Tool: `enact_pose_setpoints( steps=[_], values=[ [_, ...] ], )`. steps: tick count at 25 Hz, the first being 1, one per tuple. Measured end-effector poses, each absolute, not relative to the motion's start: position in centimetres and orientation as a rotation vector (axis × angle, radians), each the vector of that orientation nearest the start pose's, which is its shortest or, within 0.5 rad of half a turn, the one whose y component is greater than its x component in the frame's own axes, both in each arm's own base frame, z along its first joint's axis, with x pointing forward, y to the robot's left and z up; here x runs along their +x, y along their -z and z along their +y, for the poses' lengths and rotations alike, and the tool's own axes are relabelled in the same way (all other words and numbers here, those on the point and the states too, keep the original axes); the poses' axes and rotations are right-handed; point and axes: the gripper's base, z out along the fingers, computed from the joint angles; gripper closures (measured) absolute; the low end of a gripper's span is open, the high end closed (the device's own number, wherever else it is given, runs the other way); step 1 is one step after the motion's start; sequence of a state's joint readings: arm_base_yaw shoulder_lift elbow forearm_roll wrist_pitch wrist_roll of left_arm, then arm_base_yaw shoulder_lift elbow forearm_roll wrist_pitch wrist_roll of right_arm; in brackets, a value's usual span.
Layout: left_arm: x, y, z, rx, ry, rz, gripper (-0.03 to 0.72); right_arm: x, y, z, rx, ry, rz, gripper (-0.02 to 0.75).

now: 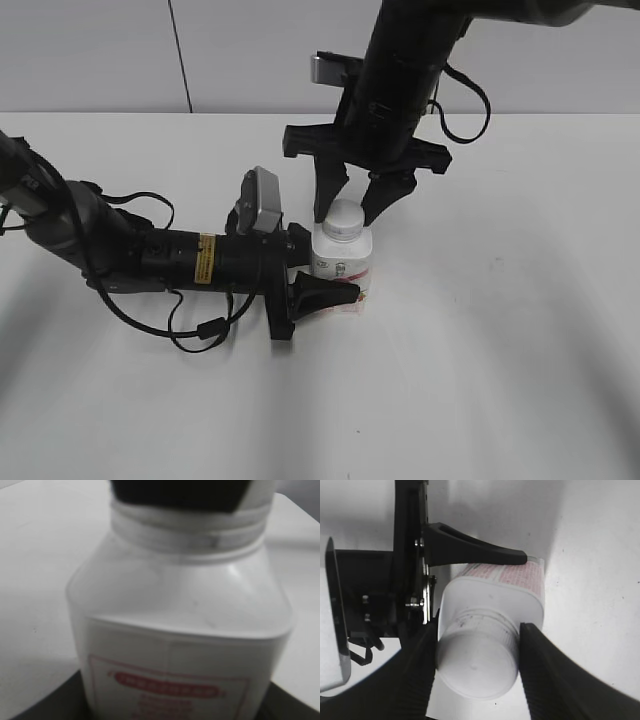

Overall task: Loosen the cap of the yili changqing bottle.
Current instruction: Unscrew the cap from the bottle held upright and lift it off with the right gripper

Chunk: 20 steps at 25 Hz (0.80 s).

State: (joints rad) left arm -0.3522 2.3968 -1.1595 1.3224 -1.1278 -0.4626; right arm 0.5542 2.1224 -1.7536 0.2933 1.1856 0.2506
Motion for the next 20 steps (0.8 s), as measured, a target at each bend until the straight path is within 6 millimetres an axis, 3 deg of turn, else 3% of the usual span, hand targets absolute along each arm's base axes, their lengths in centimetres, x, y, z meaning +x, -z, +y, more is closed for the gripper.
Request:
enact_pose_setpoints(
  steps=[6,9,16,20],
  values=[
    [33.92,-3.87,-20.95,1.362,1.036,1.490,0.302,35.97,-20.78,25.14,-0.343,-0.467,3.099,0.337],
    [33.92,-3.87,-20.95,1.362,1.036,1.490,0.302,35.96,-20.78,25.15,-0.441,-0.468,3.077,0.339],
    [33.92,-3.87,-20.95,1.362,1.036,1.490,0.302,35.93,-20.80,25.22,-1.158,-0.457,2.807,0.339],
    [33.92,-3.87,-20.95,1.362,1.036,1.490,0.302,35.92,-20.81,25.24,-1.457,-0.441,2.627,0.339]
  ],
)
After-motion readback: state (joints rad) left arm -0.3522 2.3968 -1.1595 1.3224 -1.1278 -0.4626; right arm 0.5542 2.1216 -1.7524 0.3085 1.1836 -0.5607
